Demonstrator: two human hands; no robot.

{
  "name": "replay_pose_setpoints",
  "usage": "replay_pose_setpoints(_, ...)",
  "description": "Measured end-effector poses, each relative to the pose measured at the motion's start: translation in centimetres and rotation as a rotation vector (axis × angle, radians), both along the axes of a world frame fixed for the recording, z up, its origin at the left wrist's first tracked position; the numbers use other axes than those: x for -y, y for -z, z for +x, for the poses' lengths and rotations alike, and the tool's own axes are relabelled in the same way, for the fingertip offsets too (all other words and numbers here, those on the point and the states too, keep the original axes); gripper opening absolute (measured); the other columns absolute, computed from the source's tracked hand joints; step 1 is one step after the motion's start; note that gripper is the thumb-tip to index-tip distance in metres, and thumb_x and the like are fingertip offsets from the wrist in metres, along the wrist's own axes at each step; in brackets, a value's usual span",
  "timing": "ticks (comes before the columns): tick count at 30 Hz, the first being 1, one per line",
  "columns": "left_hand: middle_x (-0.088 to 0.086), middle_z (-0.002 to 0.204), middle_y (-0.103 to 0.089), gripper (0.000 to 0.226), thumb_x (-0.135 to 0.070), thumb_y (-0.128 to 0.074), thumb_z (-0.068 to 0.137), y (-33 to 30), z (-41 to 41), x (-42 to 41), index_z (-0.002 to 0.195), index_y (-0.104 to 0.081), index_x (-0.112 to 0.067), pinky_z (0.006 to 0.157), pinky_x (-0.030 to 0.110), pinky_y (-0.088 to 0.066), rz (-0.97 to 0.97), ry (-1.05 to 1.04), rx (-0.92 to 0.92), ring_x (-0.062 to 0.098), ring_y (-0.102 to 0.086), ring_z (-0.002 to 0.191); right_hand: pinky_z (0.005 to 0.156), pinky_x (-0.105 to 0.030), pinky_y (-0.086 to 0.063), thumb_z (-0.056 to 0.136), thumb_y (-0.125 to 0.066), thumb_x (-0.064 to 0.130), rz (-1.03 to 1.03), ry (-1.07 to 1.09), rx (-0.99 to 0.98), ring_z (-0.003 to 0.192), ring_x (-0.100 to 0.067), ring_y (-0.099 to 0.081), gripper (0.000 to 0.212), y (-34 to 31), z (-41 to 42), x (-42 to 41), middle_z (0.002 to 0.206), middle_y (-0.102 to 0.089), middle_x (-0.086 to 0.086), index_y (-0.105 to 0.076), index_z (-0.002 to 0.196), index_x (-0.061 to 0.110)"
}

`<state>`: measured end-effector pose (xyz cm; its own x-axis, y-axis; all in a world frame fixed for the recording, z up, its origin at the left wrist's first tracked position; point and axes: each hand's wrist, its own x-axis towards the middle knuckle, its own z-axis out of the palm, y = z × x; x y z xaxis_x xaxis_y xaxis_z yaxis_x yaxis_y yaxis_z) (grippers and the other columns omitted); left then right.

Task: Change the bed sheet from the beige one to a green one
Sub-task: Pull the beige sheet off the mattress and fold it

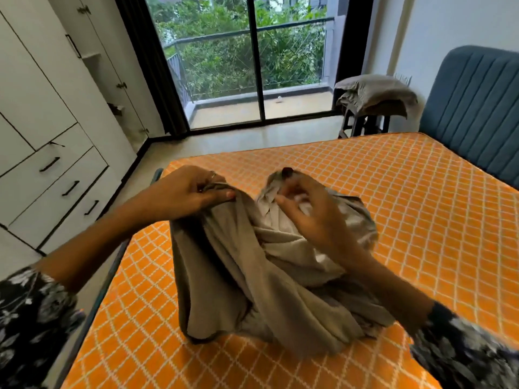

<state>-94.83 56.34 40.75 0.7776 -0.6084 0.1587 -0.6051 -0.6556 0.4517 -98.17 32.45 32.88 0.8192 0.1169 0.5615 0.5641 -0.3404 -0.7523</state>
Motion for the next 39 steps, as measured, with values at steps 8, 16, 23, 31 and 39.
replay_pose_setpoints(8,-0.013,0.089,-0.072,0.036,-0.054,-0.054,0.084,2.4,-5.1,-1.7,0.096,-0.072,-0.026,0.069,0.022,-0.052,-0.065,-0.024,-0.115,0.005,-0.068,0.082,0.078,-0.020,-0.053,0.089,-0.066,0.017,-0.096,-0.252,-0.451,0.090,-0.004,-0.065,0.015,11.0,-7.2,3.0,0.097,-0.067,0.008,-0.066,0.104,0.019)
replay_pose_setpoints(16,-0.042,0.087,-0.061,0.034,-0.053,-0.047,0.091,3.5,-10.0,-0.6,0.103,-0.066,-0.027,0.062,-0.003,-0.038,-0.058,-0.014,-0.039,-0.019,-0.059,0.073,0.080,-0.028,-0.054,0.088,-0.063,0.011,0.120,-0.323,-0.305,0.089,-0.009,-0.065,0.017,9.6,-7.0,-0.9,0.094,-0.068,-0.002,-0.066,0.104,0.007)
replay_pose_setpoints(23,-0.027,0.095,-0.067,0.033,-0.053,-0.044,0.095,4.2,-13.3,-0.4,0.106,-0.068,-0.034,0.064,0.005,-0.046,-0.016,-0.075,-0.049,-0.010,-0.063,0.079,0.099,-0.036,-0.045,0.091,-0.063,0.029,-0.332,-0.753,-0.262,0.116,-0.006,-0.055,0.040,6.3,-3.4,-0.4,0.122,-0.059,0.011,-0.049,0.129,0.030)
replay_pose_setpoints(31,-0.017,0.091,-0.071,0.039,-0.052,-0.042,0.095,4.7,-15.1,-0.2,0.108,-0.070,-0.028,0.062,0.021,-0.053,-0.023,-0.188,-0.013,-0.004,-0.066,0.080,0.057,-0.014,-0.032,0.090,-0.065,0.025,-0.994,-0.945,-0.313,0.058,-0.008,-0.042,0.025,6.3,0.3,1.9,0.069,-0.052,-0.001,-0.062,0.087,0.000)
replay_pose_setpoints(39,-0.024,0.095,-0.069,0.036,-0.059,-0.037,0.094,5.2,-16.5,-0.1,0.109,-0.064,-0.042,0.065,0.013,-0.051,-0.009,-0.266,0.001,-0.009,-0.064,0.083,0.065,-0.026,-0.038,0.090,-0.054,0.009,-1.566,-0.752,-0.444,0.073,-0.021,-0.050,0.020,13.0,5.5,4.0,0.094,-0.066,-0.016,-0.066,0.104,0.000)
